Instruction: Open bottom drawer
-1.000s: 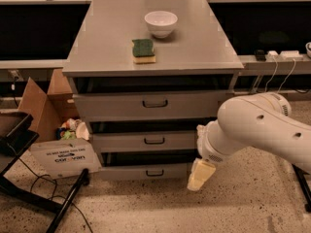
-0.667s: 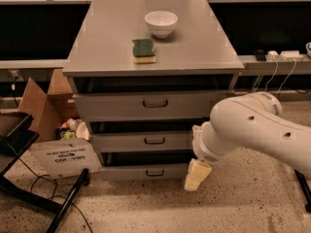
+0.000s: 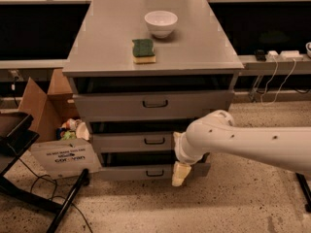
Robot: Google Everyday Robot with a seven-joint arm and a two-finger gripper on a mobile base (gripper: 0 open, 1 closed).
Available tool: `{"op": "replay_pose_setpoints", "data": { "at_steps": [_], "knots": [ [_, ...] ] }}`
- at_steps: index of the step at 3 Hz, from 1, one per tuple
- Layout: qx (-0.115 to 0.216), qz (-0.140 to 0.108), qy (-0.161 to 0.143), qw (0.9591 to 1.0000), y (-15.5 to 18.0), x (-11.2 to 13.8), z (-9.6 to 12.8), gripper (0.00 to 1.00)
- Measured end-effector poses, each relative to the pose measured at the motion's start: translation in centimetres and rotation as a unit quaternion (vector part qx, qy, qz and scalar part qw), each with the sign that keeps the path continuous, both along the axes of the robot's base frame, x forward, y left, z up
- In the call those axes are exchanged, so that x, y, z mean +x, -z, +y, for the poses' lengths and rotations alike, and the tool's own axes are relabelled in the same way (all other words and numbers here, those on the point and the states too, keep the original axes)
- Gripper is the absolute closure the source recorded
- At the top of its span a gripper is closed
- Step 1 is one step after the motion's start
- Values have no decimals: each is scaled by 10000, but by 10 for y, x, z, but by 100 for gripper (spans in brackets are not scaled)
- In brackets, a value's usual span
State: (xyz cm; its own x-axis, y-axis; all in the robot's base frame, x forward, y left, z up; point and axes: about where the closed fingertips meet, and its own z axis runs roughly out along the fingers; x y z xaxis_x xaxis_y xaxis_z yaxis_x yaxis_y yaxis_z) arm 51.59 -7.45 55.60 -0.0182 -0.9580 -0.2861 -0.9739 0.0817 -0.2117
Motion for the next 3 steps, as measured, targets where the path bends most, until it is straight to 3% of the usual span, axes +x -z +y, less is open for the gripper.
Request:
{"op": "replay_pose_setpoints", "data": {
  "at_steps": [1, 2, 3],
  "knots": [
    [-150, -139, -110, 9997, 48, 28, -2, 0],
    [-341, -120, -108, 9993, 91, 38, -11, 0],
    [-331, -68, -104, 9994, 97, 38, -10, 0]
  ]
}}
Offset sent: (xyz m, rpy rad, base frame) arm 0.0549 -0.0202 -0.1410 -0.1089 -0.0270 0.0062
